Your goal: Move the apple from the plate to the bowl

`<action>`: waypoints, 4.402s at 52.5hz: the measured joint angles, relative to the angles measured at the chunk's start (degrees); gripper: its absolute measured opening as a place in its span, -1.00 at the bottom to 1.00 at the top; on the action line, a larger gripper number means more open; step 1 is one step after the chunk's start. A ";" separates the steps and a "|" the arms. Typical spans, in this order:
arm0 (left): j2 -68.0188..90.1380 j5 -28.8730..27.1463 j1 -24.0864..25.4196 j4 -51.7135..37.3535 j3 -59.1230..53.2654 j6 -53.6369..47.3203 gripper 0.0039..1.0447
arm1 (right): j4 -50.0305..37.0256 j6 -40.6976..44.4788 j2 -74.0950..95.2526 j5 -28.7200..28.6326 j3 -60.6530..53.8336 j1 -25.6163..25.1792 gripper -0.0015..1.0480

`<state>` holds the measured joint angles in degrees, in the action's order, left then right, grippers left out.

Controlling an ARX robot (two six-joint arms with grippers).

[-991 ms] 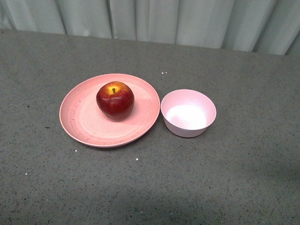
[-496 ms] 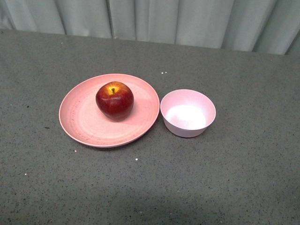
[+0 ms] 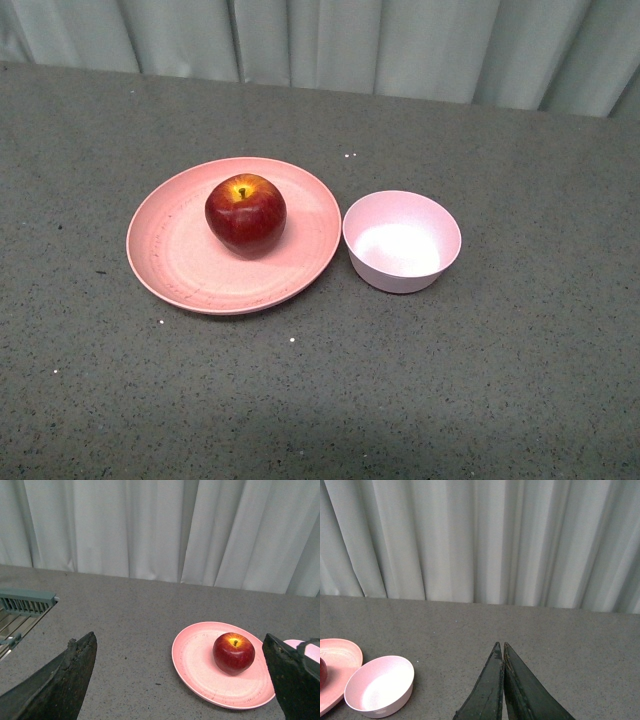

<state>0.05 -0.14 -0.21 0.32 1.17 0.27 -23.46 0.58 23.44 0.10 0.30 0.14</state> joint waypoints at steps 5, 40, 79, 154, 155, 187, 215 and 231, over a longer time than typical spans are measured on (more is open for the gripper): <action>0.00 0.00 0.00 0.00 0.00 -0.02 0.88 | 3.32 0.00 -3.39 0.00 0.00 0.00 -0.98; 0.00 0.00 0.00 0.00 0.00 0.00 0.88 | 17.09 0.00 -16.39 0.00 0.07 0.00 -0.98; 0.13 -0.76 -0.13 0.15 0.02 -0.22 0.88 | 23.39 -0.11 -23.19 -0.13 0.04 0.00 0.85; 114.01 -4.13 -21.03 -25.59 50.86 4.39 0.88 | 23.43 -0.22 -23.19 -0.15 0.04 0.00 0.82; 114.44 -4.04 -21.05 -25.88 50.86 4.20 0.88 | 23.43 -0.22 -23.19 -0.15 0.04 0.00 0.82; 121.66 -5.97 -20.22 -22.82 55.43 3.87 0.78 | 23.43 -0.22 -23.19 -0.15 0.04 0.00 0.82; 116.98 -2.95 -26.34 -21.73 57.09 4.44 0.51 | 23.43 -0.22 -23.19 -0.17 0.04 0.00 0.82; 117.94 -2.58 -33.07 -20.70 62.55 4.20 0.50 | 23.43 -0.22 -23.19 -0.15 0.04 0.00 0.82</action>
<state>117.99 -2.72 -33.28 -20.38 63.72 4.47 -0.03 0.36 0.25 -0.05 0.34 0.14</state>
